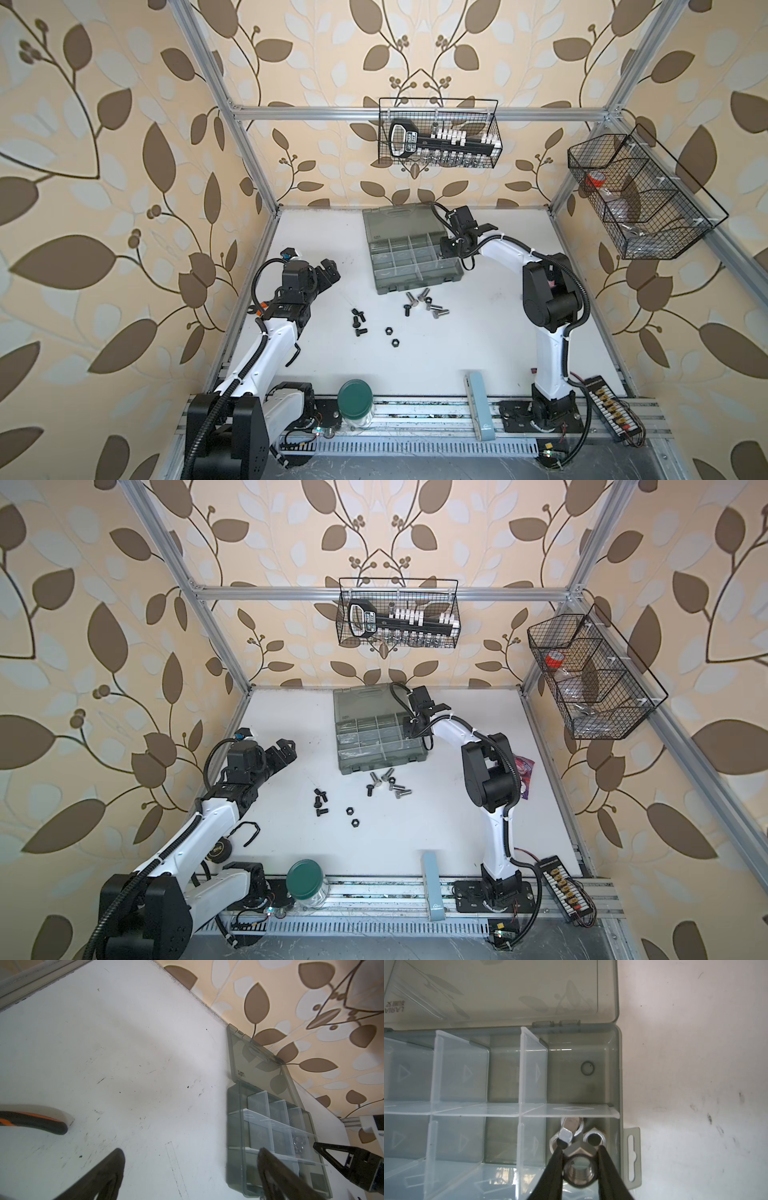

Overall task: Sort the screws and nuts into containers
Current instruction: Place the nut into the container, then move the screw to the center of the table.

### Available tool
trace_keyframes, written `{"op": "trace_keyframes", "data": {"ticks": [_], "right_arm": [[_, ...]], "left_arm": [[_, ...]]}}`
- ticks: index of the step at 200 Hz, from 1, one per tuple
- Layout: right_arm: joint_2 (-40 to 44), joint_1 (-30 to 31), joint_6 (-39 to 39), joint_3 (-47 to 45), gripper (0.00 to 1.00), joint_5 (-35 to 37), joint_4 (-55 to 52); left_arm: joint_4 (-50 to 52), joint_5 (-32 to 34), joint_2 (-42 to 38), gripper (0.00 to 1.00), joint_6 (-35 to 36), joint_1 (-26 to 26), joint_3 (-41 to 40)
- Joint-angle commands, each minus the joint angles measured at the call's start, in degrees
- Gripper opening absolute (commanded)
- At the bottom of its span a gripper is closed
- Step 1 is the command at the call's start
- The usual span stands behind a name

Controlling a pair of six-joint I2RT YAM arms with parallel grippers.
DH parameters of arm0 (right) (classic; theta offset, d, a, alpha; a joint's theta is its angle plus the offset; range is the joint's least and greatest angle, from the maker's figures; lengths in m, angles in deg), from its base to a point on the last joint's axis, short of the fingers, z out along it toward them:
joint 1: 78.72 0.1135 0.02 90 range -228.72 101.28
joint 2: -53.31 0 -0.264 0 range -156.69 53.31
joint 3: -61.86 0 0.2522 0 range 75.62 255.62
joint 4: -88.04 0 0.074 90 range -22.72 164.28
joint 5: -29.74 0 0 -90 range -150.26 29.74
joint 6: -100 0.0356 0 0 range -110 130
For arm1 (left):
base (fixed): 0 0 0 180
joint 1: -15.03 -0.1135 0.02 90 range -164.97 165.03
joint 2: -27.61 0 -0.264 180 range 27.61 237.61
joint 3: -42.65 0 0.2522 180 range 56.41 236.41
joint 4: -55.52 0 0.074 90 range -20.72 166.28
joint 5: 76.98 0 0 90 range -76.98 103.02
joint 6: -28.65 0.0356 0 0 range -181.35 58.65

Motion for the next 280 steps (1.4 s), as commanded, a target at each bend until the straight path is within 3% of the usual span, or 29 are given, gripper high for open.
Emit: {"op": "trace_keyframes", "data": {"ticks": [1, 60, 108, 135, 139, 143, 146, 177, 197, 216, 254, 280], "right_arm": [[-0.87, -0.17, -0.05, 1.31, 0.34, 0.68, -0.42], [1.75, -0.17, -0.06, -0.03, 0.46, 0.19, -0.42], [10.42, -0.18, 1.17, -5.97, 0.57, 0.71, 1.10], [17.42, -0.17, 2.67, -13.84, 0.76, 1.50, 4.46], [18.40, -0.18, 3.07, -15.16, 0.83, 1.63, 4.96], [19.29, -0.21, 3.46, -16.30, 0.97, 1.45, 5.35], [19.87, -0.19, 3.68, -17.32, 0.99, 1.30, 5.72], [25.30, -0.17, 6.48, -25.44, 1.00, -0.03, 8.73], [27.04, -0.09, 7.15, -28.59, 1.00, -0.04, 9.95], [27.86, 0.23, 7.03, -30.36, 1.00, 0.20, 10.56], [28.71, 1.21, 6.27, -31.80, 1.00, 2.36, 10.64], [29.70, 1.33, 6.36, -32.68, 0.99, 2.96, 10.73]], "left_arm": [[1.50, 0.01, -1.36, 0.99, 0.03, -0.48, 3.11], [10.64, -1.69, 0.43, 0.99, -0.69, -0.51, 7.69], [27.56, -10.40, 3.14, 0.99, 1.93, -0.54, 14.04], [36.99, -11.60, 1.05, 0.99, 2.21, -0.44, 14.54], [38.22, -11.82, 0.74, 0.99, 2.02, -0.44, 14.45], [39.38, -12.10, 0.32, 0.99, 1.83, -0.34, 14.28], [40.18, -12.38, 0.03, 0.99, 1.57, -0.34, 14.15], [45.80, -13.17, -2.27, 0.99, -1.12, 0.62, 10.88], [46.25, -14.51, -2.13, 0.91, -3.71, 1.98, 8.45], [45.00, -13.67, -1.05, 0.82, -6.41, 6.08, 7.23], [42.90, -9.05, 7.71, 0.77, -8.66, 17.17, 9.24], [41.73, -7.82, 11.04, 0.68, -8.16, 18.71, 9.56]]}}
